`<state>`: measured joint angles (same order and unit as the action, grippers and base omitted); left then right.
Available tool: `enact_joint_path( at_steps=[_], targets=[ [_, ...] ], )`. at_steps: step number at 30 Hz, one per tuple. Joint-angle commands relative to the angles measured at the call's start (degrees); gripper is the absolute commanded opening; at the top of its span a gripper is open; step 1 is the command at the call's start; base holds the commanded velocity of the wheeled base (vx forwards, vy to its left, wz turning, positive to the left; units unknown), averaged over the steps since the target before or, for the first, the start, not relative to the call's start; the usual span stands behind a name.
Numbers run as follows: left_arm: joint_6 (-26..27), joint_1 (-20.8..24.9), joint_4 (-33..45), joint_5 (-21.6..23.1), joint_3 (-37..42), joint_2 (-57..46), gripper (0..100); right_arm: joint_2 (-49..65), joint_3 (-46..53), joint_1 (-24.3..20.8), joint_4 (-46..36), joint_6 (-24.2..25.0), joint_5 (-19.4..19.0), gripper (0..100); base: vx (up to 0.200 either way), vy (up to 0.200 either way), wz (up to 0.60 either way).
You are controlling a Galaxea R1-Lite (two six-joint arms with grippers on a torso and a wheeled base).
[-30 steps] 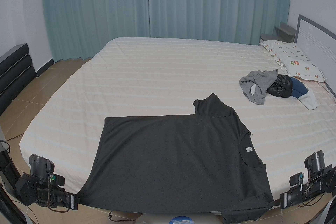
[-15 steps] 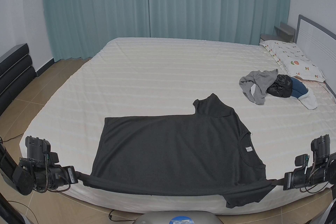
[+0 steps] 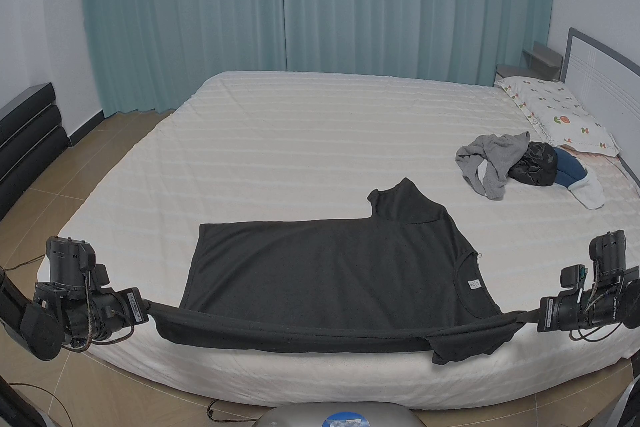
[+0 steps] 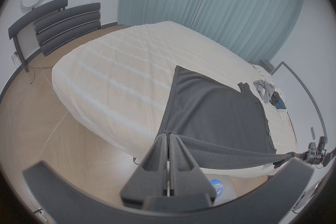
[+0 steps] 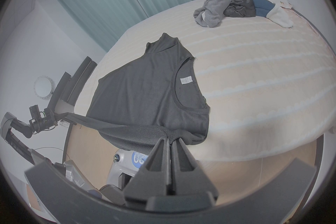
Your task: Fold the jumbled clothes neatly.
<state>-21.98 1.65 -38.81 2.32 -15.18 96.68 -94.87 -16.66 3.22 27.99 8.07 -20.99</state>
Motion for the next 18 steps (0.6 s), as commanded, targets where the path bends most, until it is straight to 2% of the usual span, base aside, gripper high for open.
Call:
enact_joint_path(
  at_steps=[1, 13, 18],
  targets=[
    [0.1, 0.1, 0.0, -0.1, 0.2, -1.1, 0, -0.4, -0.6, -0.2, 0.0, 0.0, 0.0, 0, 0.0, 0.0, 0.0],
    [0.4, 0.1, 3.4, 0.0, -1.5, -1.1, 0, -2.0, -2.4, -0.3, 0.0, 0.1, 0.0, 0, 0.0, 0.0, 0.0],
    [0.3, 0.1, 8.1, 0.7, -6.2, 1.1, 0, -6.0, -4.6, -0.1, 0.0, 0.3, -0.1, 0, 0.0, 0.0, 0.0]
  ],
)
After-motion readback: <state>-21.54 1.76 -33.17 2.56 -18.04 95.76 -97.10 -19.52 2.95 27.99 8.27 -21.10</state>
